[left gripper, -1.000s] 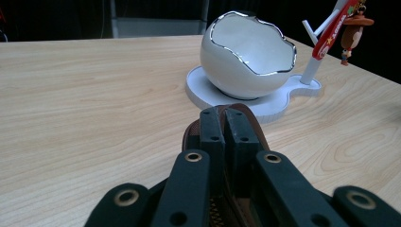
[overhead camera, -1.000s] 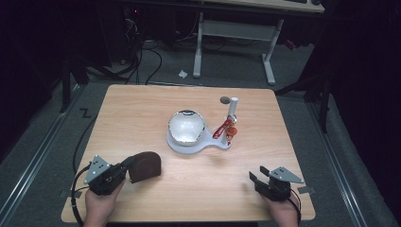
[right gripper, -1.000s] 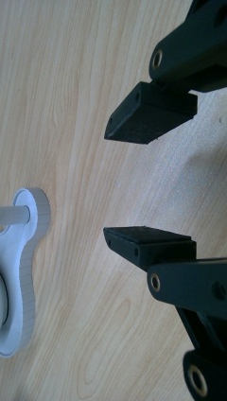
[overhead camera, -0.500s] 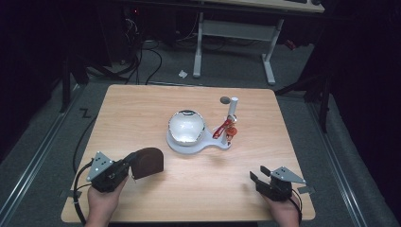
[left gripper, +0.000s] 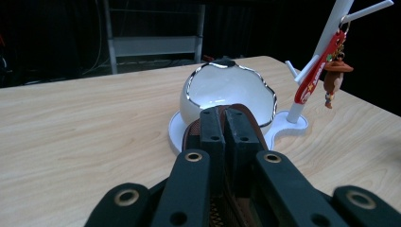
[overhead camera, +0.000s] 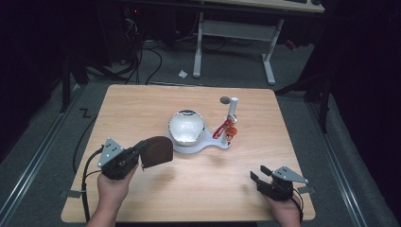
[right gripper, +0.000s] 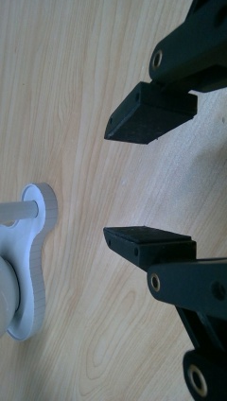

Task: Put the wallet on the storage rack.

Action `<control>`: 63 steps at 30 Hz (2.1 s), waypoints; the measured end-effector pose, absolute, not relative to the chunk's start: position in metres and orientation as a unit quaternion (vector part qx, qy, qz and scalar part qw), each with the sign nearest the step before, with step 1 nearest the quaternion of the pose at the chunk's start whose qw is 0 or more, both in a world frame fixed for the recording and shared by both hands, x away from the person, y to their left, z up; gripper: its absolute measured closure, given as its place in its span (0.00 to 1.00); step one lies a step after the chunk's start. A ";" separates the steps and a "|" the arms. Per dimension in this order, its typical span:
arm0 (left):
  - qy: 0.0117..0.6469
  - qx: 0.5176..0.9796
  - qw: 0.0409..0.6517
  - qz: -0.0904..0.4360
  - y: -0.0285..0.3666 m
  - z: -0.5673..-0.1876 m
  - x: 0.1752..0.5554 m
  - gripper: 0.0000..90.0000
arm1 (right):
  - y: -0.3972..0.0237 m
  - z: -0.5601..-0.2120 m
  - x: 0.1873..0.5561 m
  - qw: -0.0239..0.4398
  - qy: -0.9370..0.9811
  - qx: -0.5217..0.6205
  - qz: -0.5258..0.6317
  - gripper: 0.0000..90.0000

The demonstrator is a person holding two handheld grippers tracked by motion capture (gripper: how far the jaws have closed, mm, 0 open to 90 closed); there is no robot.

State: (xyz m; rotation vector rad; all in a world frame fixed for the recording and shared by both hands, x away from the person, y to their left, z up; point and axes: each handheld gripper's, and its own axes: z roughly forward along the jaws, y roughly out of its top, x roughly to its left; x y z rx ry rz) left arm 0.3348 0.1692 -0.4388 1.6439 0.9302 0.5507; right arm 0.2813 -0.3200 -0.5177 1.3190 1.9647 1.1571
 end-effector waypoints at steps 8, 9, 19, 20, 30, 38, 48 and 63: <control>0.392 0.695 0.558 0.229 0.154 -0.426 0.349 0.97 | -0.321 -0.518 0.282 0.245 0.721 0.484 0.431 0.53; 0.391 0.696 0.557 0.229 0.152 -0.425 0.351 0.97 | -0.321 -0.518 0.282 0.244 0.721 0.483 0.432 0.53; 0.387 0.702 0.550 0.234 0.140 -0.412 0.372 0.97 | -0.320 -0.518 0.283 0.242 0.723 0.480 0.433 0.53; 0.386 0.703 0.548 0.236 0.139 -0.410 0.374 0.97 | -0.320 -0.518 0.283 0.242 0.723 0.480 0.434 0.53; 0.386 0.707 0.542 0.240 0.125 -0.396 0.397 0.97 | -0.322 -0.518 0.283 0.240 0.719 0.483 0.438 0.53; 0.398 0.705 0.533 0.244 0.120 -0.392 0.415 0.97 | -0.323 -0.518 0.283 0.237 0.718 0.484 0.441 0.53; 0.409 0.717 0.510 0.240 0.115 -0.397 0.426 0.97 | -0.325 -0.517 0.283 0.236 0.714 0.487 0.444 0.53; 0.432 0.734 0.458 0.254 0.098 -0.409 0.438 0.97 | -0.325 -0.517 0.285 0.234 0.716 0.483 0.447 0.53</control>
